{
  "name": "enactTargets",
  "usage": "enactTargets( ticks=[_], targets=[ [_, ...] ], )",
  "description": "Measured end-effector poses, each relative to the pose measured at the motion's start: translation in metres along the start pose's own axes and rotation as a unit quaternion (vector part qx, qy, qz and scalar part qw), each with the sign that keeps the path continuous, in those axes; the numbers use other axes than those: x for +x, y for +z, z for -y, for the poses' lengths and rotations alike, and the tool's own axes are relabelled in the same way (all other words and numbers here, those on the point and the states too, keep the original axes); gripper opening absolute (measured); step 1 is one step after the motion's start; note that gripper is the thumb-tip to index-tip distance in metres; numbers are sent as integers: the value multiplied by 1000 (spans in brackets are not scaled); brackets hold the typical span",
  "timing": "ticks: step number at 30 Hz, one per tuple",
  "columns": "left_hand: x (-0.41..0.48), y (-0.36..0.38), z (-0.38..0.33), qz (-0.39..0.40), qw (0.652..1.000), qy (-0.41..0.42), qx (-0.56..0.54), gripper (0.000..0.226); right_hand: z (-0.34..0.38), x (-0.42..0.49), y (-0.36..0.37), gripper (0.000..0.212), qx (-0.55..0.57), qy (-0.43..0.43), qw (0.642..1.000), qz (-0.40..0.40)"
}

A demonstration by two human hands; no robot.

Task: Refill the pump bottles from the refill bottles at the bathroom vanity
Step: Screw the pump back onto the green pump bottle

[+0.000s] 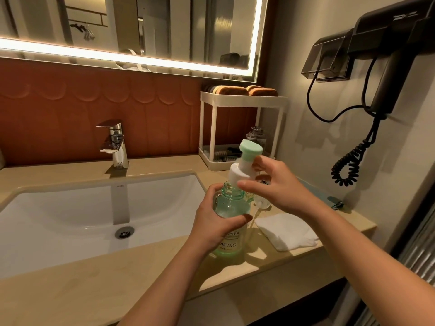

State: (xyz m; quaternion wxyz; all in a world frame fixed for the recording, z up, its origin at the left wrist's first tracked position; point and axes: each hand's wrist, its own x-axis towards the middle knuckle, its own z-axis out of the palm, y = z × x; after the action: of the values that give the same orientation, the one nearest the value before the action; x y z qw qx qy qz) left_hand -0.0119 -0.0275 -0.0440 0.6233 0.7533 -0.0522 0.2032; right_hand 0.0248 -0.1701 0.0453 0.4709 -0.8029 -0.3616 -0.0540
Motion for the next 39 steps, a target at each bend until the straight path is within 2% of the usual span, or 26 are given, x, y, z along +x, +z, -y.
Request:
enactTargets(
  ticks=[9,15,18,23,27,30,34,37,39],
  targets=[
    [0,-1,1,3,1000,-6,1,65,3,6,-3,41,3,4,997,74],
    [0,0,1,1,1000,-5,3,63,4,9,-2,39,12,7,996,93],
    [0,0,1,6,1000,1,-2,60,-5,6,3,34,-30,1,993,116],
    [0,-1,1,12,1000,1,7,61,-9,3,8,43,-51,11,996,73],
    [1,0,2,11,1000,-5,15,64,-6,9,23,62,-111,59,992,28],
    [1,1,1,10,1000,4,15,65,-7,8,34,56,-32,84,995,49],
    [1,1,0,5,1000,5,22,64,-8,1,27,30,131,118,979,104],
    [1,0,0,6,1000,7,24,66,-15,-3,22,36,139,95,979,118],
    [1,0,-1,8,1000,10,21,66,-14,-3,22,30,127,60,987,76]
  ],
)
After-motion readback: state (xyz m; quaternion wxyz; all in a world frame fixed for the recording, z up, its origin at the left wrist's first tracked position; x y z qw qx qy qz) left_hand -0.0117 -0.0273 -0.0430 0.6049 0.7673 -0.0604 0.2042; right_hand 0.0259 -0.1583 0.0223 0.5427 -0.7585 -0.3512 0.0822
